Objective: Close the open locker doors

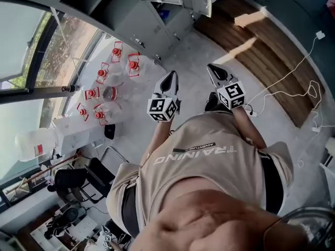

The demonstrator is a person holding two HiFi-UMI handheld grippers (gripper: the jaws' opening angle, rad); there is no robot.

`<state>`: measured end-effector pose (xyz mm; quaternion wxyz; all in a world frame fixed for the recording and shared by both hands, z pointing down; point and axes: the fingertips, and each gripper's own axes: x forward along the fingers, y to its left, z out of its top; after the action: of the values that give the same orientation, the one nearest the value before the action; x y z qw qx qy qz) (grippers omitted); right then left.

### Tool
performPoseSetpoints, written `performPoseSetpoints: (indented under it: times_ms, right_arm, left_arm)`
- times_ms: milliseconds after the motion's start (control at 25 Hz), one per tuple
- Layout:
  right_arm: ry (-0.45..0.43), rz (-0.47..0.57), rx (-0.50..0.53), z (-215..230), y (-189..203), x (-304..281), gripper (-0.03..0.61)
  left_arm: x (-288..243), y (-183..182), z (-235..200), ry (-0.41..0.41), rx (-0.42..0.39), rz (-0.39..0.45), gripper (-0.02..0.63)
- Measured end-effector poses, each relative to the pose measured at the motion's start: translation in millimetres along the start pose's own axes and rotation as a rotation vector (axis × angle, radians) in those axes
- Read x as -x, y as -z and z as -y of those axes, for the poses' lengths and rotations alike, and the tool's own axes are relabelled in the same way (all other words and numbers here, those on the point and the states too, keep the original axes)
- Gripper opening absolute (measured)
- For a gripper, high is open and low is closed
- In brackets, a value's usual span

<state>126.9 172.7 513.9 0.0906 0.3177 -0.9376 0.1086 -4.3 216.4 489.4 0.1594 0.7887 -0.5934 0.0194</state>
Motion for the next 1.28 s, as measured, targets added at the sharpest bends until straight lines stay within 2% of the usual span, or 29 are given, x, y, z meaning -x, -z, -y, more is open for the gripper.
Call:
performPoseSetpoints:
  times_ms: [80,280,680,840,1080,1280]
  right_arm:
    - [-0.04,0.005,-0.009,16,-4,-18,0.015]
    - [-0.108,-0.043,-0.011,63,3,-46,0.015]
    - [-0.158,-0.064,0.011,113,-21,-119,0.015]
    - [-0.132,-0.044,0.023,116,-40,-158,0.017]
    - [-0.043,-0.028,0.032,117,-79,-198,0.015]
    - [0.065,-0.026,0.084,149,-103,-227,0.017]
  left_arm:
    - [-25,-2,-4,-0.015,0.005,-0.017,0.0]
    - [-82,-18,-2,-0.026,0.105,0.02,0.0]
    - [-124,-32,-40,-0.082,0.071,-0.022,0.0]
    - [-142,-43,-68,-0.044,0.007,-0.018,0.0]
    - [-174,-67,-113,0.039,-0.002,0.012,0.0]
    - [-201,-84,-142,0.108,-0.024,0.037,0.0]
